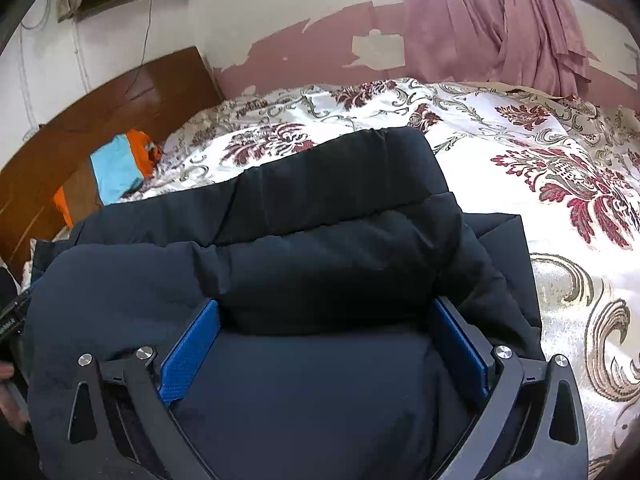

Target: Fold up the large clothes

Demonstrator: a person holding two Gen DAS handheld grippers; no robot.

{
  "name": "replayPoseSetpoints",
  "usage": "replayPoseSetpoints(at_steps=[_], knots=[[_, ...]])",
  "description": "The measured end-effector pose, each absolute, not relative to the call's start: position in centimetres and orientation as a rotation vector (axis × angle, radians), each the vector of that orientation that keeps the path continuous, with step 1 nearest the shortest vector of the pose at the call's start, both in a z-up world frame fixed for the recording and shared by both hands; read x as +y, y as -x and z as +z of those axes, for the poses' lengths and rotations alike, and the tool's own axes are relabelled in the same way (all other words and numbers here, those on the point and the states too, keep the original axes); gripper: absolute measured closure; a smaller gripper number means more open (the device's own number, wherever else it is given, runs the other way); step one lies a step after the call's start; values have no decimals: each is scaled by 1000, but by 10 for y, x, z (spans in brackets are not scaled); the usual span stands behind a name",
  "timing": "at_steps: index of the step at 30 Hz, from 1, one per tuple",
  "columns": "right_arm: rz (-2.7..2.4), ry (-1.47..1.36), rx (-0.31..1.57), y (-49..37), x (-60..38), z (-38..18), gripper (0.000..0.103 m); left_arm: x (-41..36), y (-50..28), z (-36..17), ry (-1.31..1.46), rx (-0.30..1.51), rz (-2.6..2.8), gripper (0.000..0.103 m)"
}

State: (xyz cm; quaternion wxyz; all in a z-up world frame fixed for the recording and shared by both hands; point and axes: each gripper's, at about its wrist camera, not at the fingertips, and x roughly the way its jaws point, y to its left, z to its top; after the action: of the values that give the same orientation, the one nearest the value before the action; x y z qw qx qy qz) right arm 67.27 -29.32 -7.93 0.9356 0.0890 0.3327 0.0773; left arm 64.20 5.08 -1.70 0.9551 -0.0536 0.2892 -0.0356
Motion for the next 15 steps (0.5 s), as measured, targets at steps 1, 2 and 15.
replayPoseSetpoints(at_steps=[1,2,15], knots=[[162,-185,673,-671,-294,-79,2,50,-640,-17,108,578,-71,0],[165,-188,666,-670,-295,-79,2,50,-638,-18,105,568,-68,0],[160,-216,543,-644,-304,-74,2,50,-623,-20,105,521,-61,0]])
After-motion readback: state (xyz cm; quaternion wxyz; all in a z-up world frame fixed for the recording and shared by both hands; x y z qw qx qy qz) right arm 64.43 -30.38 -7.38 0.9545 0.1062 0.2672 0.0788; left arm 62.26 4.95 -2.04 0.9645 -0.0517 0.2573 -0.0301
